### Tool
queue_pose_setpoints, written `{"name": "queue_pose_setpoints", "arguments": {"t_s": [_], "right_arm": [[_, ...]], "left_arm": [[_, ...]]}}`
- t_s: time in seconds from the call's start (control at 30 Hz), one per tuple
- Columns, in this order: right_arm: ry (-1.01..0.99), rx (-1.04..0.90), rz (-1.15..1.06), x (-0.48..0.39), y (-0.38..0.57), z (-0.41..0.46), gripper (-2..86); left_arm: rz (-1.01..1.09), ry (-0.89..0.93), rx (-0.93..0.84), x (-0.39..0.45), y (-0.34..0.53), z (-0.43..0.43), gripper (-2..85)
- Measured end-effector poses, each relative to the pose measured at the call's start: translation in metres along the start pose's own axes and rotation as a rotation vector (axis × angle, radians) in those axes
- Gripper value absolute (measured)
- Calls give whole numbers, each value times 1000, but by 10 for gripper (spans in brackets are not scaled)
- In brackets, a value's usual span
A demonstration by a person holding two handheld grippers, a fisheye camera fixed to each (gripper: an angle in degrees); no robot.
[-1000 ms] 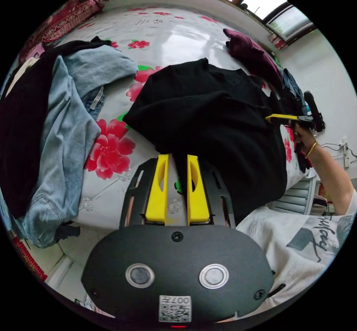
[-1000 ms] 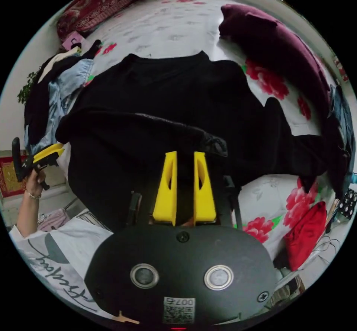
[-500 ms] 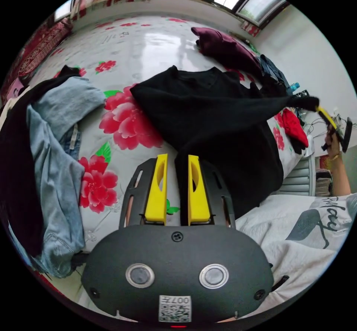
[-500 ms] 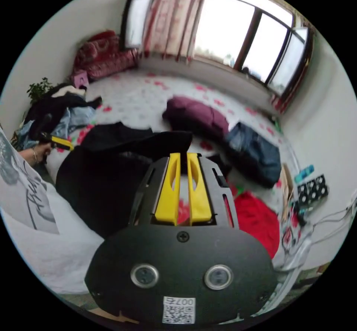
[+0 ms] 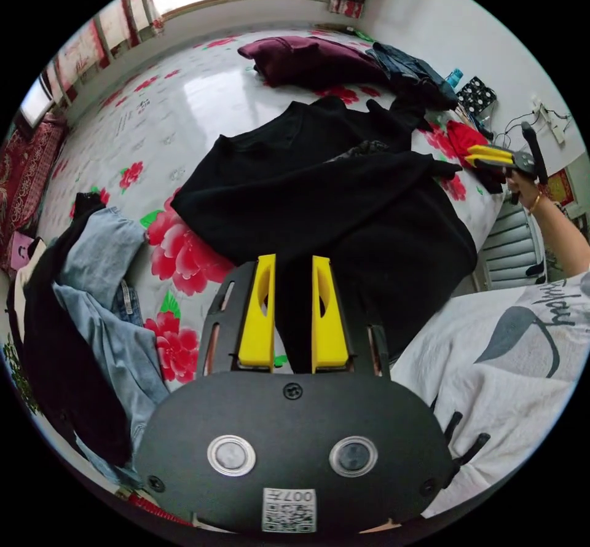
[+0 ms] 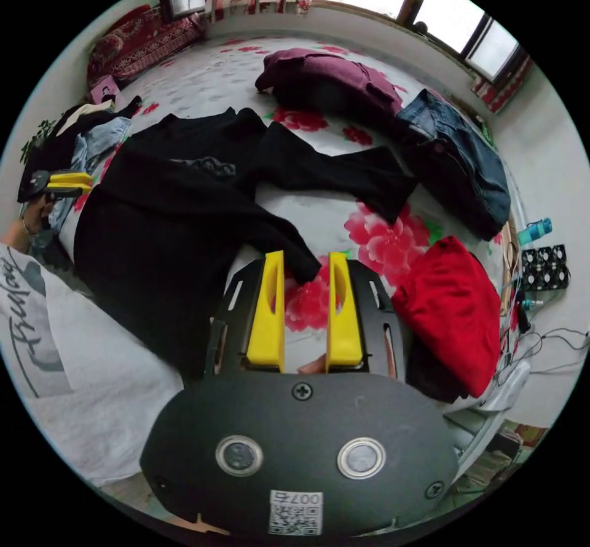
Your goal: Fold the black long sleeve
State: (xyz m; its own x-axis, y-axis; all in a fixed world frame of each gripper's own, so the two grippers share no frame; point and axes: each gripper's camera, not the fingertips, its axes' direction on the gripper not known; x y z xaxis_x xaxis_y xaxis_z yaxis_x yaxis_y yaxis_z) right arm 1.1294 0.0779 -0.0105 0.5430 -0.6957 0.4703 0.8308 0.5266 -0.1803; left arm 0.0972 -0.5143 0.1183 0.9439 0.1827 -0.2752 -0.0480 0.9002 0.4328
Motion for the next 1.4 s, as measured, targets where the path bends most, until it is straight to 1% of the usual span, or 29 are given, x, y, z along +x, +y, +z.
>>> {"name": "queue_pose_setpoints", "arguments": {"t_s": [0.07, 0.17, 0.23, 0.27, 0.33, 0.4, 0.47, 0.5, 0.53, 0.6, 0.63, 0.7, 0.77, 0.83, 0.87, 0.93, 0.97, 1.0, 1.13, 1.2, 1.27, 1.3, 1.33, 1.4], "right_arm": [[5, -20, -34, 7, -24, 18, 55], [-22, -105, -98, 11, -56, 57, 49], [-77, -222, -156, 7, -67, 94, 39], [-97, -254, -174, 4, -67, 102, 35], [-129, -210, -227, -2, -62, 99, 23], [-119, -229, -259, -7, -59, 96, 16], [-73, -169, -275, -8, -51, 70, 11], [-16, -54, -263, -7, -41, 34, 9], [-2, 58, -241, -4, -28, -7, 8], [-17, 185, -226, -4, -2, -64, 7], [-10, 234, -231, -10, 17, -92, 7], [-6, 262, -254, -24, 45, -114, 8], [-10, 192, -298, -40, 68, -106, 10], [-91, 8, -286, -56, 92, -55, 15], [-126, -48, -280, -60, 99, -38, 16], [-253, -290, -258, -75, 124, 27, 23], [-280, -322, -260, -78, 130, 34, 24], [-313, -337, -252, -80, 136, 38, 27], [-353, -294, -234, -60, 135, 16, 35], [-347, -250, -202, -39, 125, 5, 38], [-343, -173, -129, -8, 110, -7, 41], [-361, -100, -46, 19, 99, -15, 43], [-400, -38, 39, 46, 88, -20, 45], [-461, 10, 105, 72, 72, -20, 50]], "left_arm": [[-1, -6, -45, -5, -4, 17, 79], [-10, -77, -181, -17, -10, 59, 50], [7, -61, -162, -24, -11, 63, 41], [-10, -38, -182, -32, -13, 64, 29], [-33, -14, -187, -42, -14, 63, 14], [-61, 7, -172, -53, -10, 58, 1], [-74, 18, -137, -60, -5, 46, -3], [-65, 21, -98, -63, 0, 34, -4], [-65, 15, -76, -64, 3, 26, -5], [-65, -14, -7, -74, 17, -4, -7], [-69, -21, 1, -77, 20, -10, -7], [-88, -17, 17, -94, 36, -20, -7], [-122, 24, 25, -109, 46, -15, -7], [-165, 71, 6, -122, 52, 0, -6], [-178, 69, -29, -127, 55, 16, -6], [-190, 50, -118, -132, 59, 42, -5], [-200, 39, -168, -134, 63, 54, -4], [-207, 44, -174, -136, 67, 58, -4], [-235, 26, -118, -140, 79, 40, -6], [-249, -47, -113, -141, 88, 26, -9], [-262, -84, -98, -142, 96, 13, -9], [-267, -78, -66, -141, 100, 4, -9], [-272, -73, -46, -139, 102, 0, -10], [-295, -41, 13, -133, 106, -10, -10]]}}
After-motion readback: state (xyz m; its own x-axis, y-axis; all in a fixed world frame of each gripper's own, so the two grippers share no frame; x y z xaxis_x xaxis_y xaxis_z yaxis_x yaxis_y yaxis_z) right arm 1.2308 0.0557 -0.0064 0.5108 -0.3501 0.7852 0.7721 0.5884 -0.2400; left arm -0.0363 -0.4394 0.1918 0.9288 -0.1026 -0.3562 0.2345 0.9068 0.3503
